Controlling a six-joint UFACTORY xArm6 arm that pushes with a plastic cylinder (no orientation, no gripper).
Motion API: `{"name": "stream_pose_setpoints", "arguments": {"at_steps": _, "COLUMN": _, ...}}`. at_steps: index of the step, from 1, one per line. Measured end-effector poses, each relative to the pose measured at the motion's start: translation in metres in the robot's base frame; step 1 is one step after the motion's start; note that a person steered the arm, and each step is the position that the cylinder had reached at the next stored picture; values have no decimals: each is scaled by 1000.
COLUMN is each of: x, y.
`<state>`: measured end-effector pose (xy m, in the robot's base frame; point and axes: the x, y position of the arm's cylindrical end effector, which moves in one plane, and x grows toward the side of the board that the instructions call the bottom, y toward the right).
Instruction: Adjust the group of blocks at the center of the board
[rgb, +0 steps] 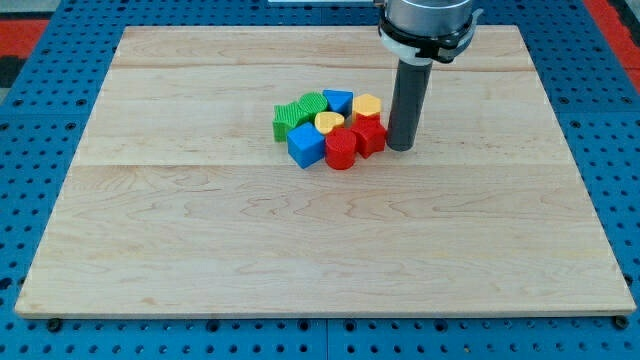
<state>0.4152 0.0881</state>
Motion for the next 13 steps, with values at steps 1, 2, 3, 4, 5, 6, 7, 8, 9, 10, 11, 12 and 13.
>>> {"name": "stream_pose_setpoints", "arguments": {"at_steps": 1, "x": 0, "y": -3}}
{"name": "stream_pose_setpoints", "arguments": {"at_steps": 2, "x": 5, "y": 9}}
{"name": "stream_pose_setpoints", "arguments": {"at_steps": 3, "x": 2, "y": 44}}
{"name": "stream_pose_setpoints", "arguments": {"at_steps": 4, "x": -28, "y": 50}}
{"name": "stream_pose_setpoints", "arguments": {"at_steps": 5, "x": -65, "y": 48}}
{"name": "stream_pose_setpoints", "arguments": {"at_steps": 6, "x": -69, "y": 16}}
{"name": "stream_pose_setpoints", "arguments": {"at_steps": 7, "x": -69, "y": -25}}
{"name": "stream_pose_setpoints", "arguments": {"at_steps": 8, "x": -63, "y": -40}}
{"name": "stream_pose_setpoints", "arguments": {"at_steps": 9, "x": -63, "y": -39}}
{"name": "stream_pose_setpoints", "arguments": {"at_steps": 10, "x": -85, "y": -5}}
{"name": "stream_pose_setpoints", "arguments": {"at_steps": 11, "x": -113, "y": -33}}
{"name": "stream_pose_setpoints", "arguments": {"at_steps": 12, "x": -111, "y": -70}}
{"name": "stream_pose_setpoints", "arguments": {"at_steps": 13, "x": -101, "y": -70}}
